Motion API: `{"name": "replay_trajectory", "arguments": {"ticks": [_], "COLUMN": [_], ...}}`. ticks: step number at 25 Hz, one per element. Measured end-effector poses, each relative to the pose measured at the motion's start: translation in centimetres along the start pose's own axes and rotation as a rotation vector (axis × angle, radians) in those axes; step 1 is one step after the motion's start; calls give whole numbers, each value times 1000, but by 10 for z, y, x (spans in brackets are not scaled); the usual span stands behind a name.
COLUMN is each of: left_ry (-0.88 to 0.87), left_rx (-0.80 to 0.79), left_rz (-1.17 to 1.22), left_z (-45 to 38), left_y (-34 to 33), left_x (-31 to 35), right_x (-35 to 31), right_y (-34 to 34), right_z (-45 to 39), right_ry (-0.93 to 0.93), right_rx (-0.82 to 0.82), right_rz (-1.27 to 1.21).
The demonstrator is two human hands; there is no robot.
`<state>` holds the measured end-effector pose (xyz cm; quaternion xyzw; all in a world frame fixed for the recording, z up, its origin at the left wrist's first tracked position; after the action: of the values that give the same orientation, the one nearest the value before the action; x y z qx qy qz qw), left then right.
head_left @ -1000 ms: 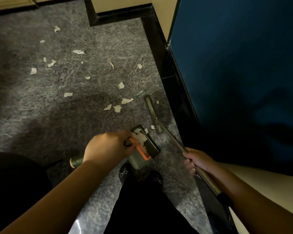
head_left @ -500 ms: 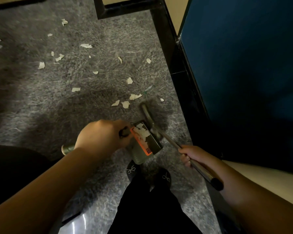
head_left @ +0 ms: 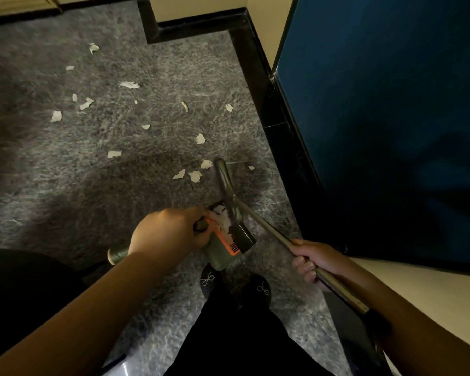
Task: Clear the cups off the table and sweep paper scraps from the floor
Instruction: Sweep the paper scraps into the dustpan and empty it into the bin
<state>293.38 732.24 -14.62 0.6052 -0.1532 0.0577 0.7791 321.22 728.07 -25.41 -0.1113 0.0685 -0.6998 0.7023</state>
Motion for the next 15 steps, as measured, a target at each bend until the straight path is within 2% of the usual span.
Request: {"name": "replay_trajectory", "arguments": {"ticks": [4, 9, 15], "left_ry": [19, 126, 190], "left_rx": [-25, 75, 214], "left_rz": [-5, 114, 90], "left_z": [23, 42, 54], "left_y": [-2, 12, 35], "left_x": [-10, -35, -73], "right_x": [-9, -14, -27], "right_y": [-1, -14, -42], "right_z": [7, 11, 14], "right_ry": [41, 48, 77], "right_rx": [-29, 12, 57], "right_rz": [-101, -28, 29]}}
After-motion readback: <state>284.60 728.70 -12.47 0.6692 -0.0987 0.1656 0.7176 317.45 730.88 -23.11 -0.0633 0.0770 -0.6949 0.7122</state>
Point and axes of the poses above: each hand's wrist, its own z-axis away from the middle knuckle, its own y-axis out of the back of the hand, x = y × z, the point moved 8 cm from there along -z, towards the middle knuckle, and after that the axes turned 8 degrees about -y, right-handed, at the moved point
